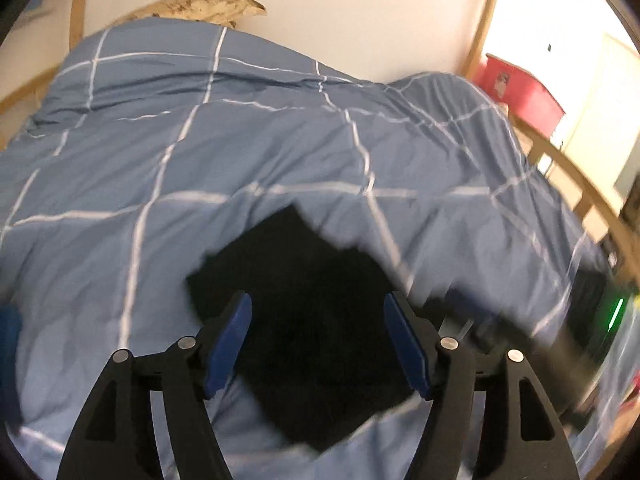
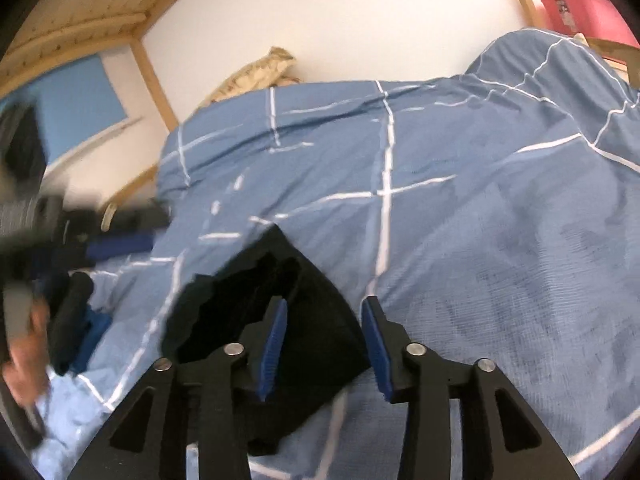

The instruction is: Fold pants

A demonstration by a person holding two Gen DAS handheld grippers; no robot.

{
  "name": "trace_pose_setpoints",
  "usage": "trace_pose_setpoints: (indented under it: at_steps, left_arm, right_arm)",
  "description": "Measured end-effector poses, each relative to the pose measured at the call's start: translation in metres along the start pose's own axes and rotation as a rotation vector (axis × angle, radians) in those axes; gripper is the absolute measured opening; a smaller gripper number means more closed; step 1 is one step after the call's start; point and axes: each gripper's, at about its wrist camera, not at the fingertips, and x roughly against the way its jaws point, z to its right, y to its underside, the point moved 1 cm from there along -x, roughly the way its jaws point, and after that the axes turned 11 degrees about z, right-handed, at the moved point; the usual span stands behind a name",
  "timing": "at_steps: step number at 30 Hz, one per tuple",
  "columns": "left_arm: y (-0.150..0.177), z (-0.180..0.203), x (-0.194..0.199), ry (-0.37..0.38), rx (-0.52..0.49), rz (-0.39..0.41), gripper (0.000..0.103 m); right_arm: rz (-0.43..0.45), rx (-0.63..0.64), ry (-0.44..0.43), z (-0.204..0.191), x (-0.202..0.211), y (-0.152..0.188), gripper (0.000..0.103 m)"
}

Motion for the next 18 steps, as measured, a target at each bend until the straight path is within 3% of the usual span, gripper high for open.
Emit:
trace_pose_setpoints:
  at_steps: [2,4,7,11,18]
  left_arm:
    - [0.025,-0.005,0.007,-0.024,-0.030,0.001,0.067]
    - [0.051,-0.005,0.010,-0.050,-0.042,0.001,0.067]
    - [0.073,-0.002,0.011,-0.046,-0.048,0.019,0.067]
    - [0.085,0.001,0.008,-0.044,-0.066,0.026,0.067]
    - [0.097,-0.009,-0.004,-0.040,-0.014,-0.006,0.066]
  right_arm:
    - [0.034,-0.024,-0.053,-0.007,0.008,-0.002,0.068]
    - [0.045,-0.037,-0.089,-0.016,0.012,0.000,0.074]
    - [-0.013,-0.022,-0.123,-0.030,0.002,0.009,0.075]
    - [-0.080,0.022,-0.099,-0.041,-0.014,0.025,0.075]
    - [-0.118,0.010,-0.137,-0.048,-0.028,0.034,0.073]
